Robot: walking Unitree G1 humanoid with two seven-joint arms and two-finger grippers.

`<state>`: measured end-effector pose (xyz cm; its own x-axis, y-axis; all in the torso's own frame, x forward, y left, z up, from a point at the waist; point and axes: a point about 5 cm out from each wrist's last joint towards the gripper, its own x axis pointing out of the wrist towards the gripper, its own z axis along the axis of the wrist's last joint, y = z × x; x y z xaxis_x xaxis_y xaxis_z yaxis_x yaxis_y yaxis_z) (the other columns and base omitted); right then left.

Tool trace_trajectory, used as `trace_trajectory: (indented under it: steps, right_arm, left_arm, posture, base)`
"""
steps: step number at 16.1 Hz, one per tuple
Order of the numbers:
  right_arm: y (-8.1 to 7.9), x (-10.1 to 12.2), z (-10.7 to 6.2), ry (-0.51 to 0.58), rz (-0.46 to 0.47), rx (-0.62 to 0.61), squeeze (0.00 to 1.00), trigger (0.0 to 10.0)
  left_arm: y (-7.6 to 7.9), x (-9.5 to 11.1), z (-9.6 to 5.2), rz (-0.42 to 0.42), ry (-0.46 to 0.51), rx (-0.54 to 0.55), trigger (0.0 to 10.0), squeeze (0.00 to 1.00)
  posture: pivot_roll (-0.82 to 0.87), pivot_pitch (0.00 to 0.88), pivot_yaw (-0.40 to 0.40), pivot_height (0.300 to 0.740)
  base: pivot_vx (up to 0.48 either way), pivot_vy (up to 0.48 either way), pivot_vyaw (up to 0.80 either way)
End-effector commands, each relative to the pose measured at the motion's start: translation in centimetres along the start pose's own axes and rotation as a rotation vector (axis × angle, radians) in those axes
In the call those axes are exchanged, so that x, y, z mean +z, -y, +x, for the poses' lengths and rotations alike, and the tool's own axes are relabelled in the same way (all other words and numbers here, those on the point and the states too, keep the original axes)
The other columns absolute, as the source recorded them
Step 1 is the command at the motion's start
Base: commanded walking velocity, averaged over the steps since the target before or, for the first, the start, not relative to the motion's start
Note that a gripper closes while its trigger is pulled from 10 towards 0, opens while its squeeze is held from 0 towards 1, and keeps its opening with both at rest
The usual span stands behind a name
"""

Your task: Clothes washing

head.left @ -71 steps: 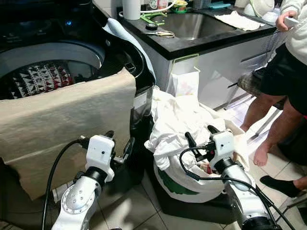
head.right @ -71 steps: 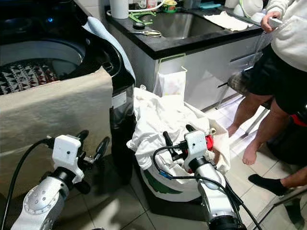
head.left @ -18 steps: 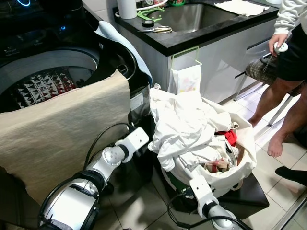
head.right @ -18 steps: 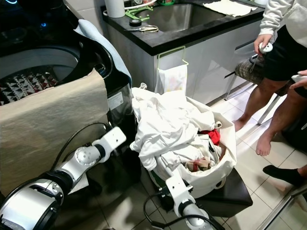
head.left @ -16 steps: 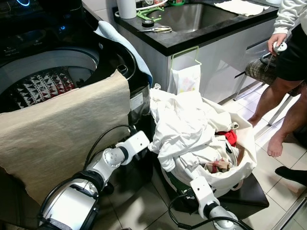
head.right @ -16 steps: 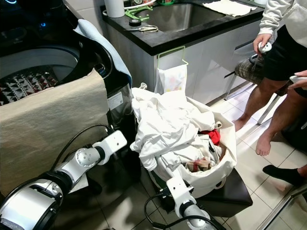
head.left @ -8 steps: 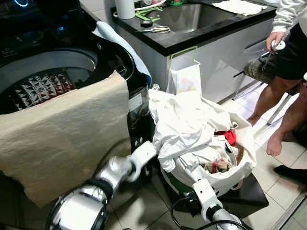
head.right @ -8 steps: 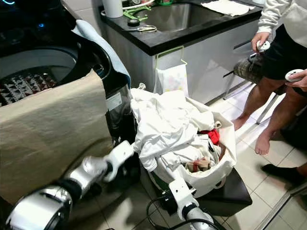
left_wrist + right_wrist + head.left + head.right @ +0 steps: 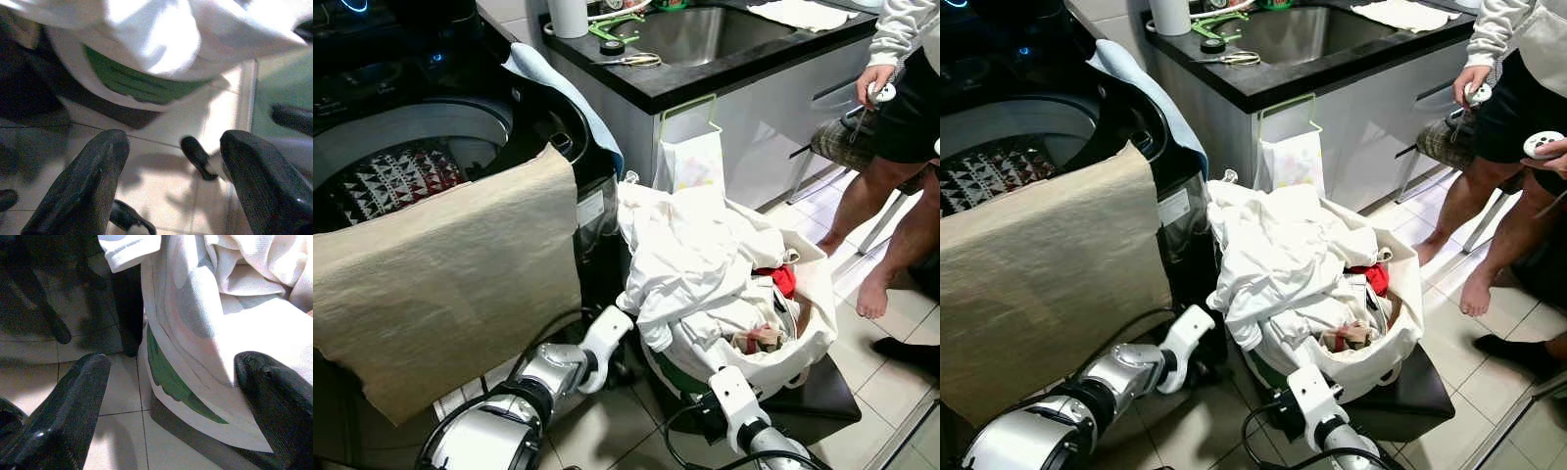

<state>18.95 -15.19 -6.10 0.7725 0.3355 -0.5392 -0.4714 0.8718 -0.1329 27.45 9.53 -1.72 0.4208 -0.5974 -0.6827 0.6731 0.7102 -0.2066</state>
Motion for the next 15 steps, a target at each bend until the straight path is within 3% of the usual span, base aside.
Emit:
trace_trajectory:
  steps: [1,4,9,13,15]
  right_arm:
    - [0.2,-1.1,-0.6,-0.047,0.025,-0.020,0.00,10.0]
    - [0.2,-0.8,-0.3,-0.041,0.020,-0.021,0.00,10.0]
    - [1.1,1.1,0.9,0.001,0.028,-0.048,0.00,10.0]
    - [1.7,2.9,1.7,0.065,-0.008,-0.037,0.00,10.0]
    - [1.8,3.2,1.9,0.064,0.006,-0.033,0.00,10.0]
  left_arm:
    - [-0.9,0.9,-0.4,-0.005,0.042,0.053,10.0,0.00]
    - [-1.3,1.8,-0.7,-0.017,0.095,0.060,10.0,0.00]
    - [-3.6,5.3,-2.7,0.100,0.322,0.184,10.0,0.00]
    - [-4.1,5.7,-3.9,0.163,0.429,0.222,10.0,0.00]
    - [-4.7,5.3,-4.3,0.158,0.416,0.255,10.0,0.00]
  posture:
    - [-0.11,0.000,0.068,0.740]
    - [-0.10,0.000,0.066,0.740]
    - [-0.05,0.000,0.061,0.740]
    - [-0.01,0.000,0.037,0.740]
    - [0.00,0.000,0.020,0.740]
  base:
    - [0.000,0.000,0.00]
    - [0.000,0.000,0.00]
    - [0.000,0.000,0.00]
    - [0.000,0.000,0.00]
    - [0.000,0.000,-0.40]
